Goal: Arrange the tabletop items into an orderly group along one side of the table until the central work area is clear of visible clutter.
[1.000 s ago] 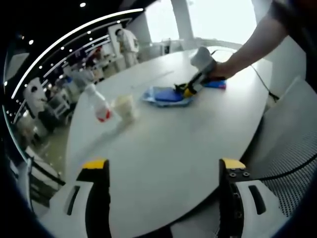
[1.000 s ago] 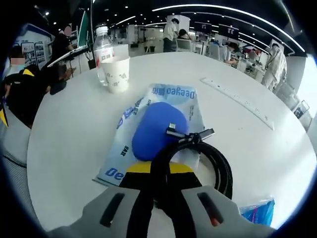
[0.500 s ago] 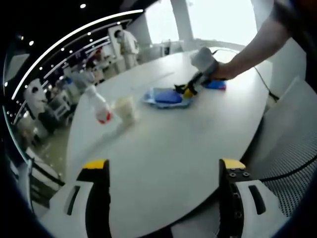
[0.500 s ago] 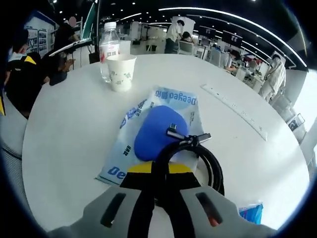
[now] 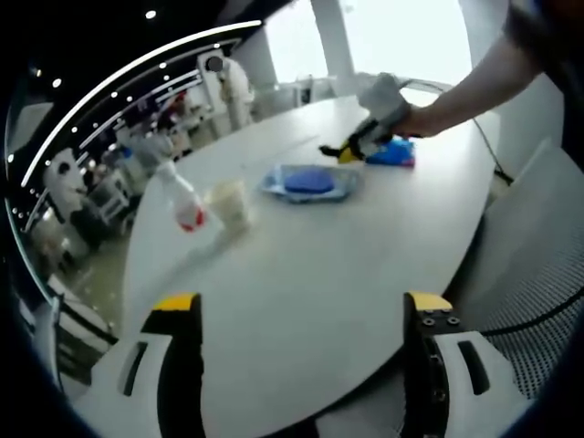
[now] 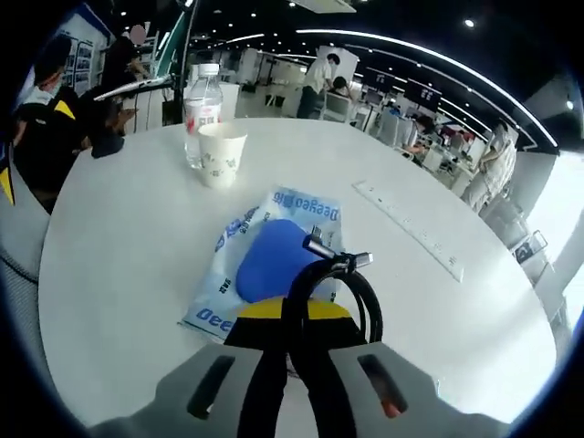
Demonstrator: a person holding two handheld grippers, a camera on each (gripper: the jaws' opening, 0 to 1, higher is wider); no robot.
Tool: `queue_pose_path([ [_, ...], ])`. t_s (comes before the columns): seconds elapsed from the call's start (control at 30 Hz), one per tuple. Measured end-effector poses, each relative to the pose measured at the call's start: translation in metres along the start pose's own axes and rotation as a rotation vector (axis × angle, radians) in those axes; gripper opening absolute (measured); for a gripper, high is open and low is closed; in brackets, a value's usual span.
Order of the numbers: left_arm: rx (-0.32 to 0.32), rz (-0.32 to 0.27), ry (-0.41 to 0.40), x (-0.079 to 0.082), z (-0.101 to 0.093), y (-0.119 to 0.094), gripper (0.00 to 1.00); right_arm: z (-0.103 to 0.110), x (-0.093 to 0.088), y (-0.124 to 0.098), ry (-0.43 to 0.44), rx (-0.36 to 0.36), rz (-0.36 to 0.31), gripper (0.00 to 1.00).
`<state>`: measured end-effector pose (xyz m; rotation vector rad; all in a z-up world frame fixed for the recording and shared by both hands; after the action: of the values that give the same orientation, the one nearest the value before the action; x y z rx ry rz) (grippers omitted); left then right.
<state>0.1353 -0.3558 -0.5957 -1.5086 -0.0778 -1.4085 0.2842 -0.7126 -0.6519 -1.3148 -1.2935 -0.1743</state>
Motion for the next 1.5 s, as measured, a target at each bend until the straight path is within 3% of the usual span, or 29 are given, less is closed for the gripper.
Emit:
queue_pose_path([
  [0.23,0.002,-0.006,-0.001,0.0,0.0,0.0,0.87,-0.002,0.001,-0.02,-0.018,-0.019,-0.028,0.03],
  [0.4,-0.001,-0.012,-0.005,0.0,0.0,-0.001,0.87,0.004,-0.001,-0.036,-0.101,-0.007,-0.03,0.03],
  [0.8,-0.009,-0.014,-0.005,0.001,-0.002,-0.001,0.87,0.011,-0.012,-0.054,-0.134,0.012,-0.032,0.03],
  [1.27,-0.015,-0.027,-0.019,0.001,-0.003,-0.002,0.88,0.033,-0.035,-0.077,-0.165,0.047,0.002,0.03],
  [1.5,-0.025,-0.017,-0.012,0.0,-0.005,-0.001,0.89,0.051,-0.048,-0.086,-0.239,0.071,0.053,0.03],
])
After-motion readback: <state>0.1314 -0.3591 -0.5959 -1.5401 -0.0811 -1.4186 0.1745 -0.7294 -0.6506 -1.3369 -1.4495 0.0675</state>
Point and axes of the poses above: the point that each gripper's makers call its tool centre point, and the gripper's own axes: y roughly forward along the fingers, z roughly to its left, x roughly out of its top, the point moved 10 cm from there along -y, roughly backward along the fingers, and after that the axes turned 1 degree about x, right-handed, at the moved point
